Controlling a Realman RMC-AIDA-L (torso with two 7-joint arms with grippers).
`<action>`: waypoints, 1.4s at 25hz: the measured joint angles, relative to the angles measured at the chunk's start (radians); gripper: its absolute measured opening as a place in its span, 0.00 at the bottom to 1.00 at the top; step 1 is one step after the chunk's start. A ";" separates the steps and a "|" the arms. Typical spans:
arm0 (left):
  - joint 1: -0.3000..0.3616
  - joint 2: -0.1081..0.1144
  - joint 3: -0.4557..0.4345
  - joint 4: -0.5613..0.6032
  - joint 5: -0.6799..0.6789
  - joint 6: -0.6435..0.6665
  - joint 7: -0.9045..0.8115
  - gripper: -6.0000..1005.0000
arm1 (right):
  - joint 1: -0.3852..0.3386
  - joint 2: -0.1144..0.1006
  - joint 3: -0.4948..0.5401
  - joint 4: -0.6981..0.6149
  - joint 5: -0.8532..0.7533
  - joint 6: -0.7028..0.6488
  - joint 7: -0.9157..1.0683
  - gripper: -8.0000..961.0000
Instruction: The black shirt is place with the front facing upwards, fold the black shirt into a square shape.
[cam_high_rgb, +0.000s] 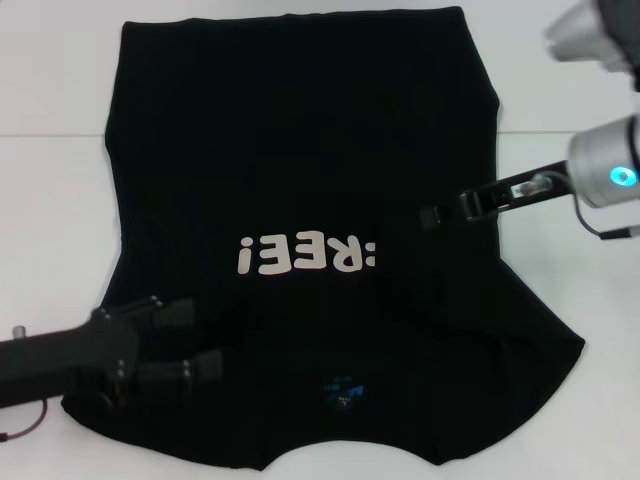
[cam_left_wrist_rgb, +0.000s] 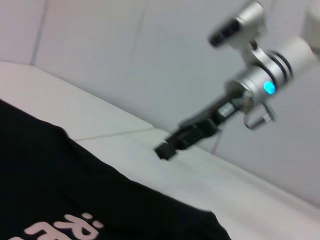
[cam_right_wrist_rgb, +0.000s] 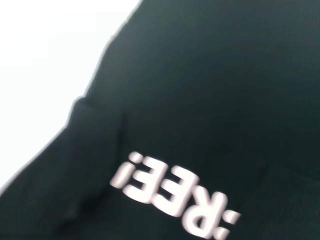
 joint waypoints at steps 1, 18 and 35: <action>0.000 0.000 -0.020 0.000 -0.001 0.003 -0.024 0.94 | -0.013 -0.010 0.031 0.026 0.053 -0.011 -0.044 0.12; -0.053 0.157 -0.081 0.098 0.272 -0.010 -0.930 0.95 | -0.242 -0.021 0.204 0.324 0.387 -0.155 -1.161 0.79; -0.173 0.151 -0.079 0.082 0.617 -0.116 -1.150 0.94 | -0.261 0.014 0.204 0.326 0.335 -0.148 -1.258 0.79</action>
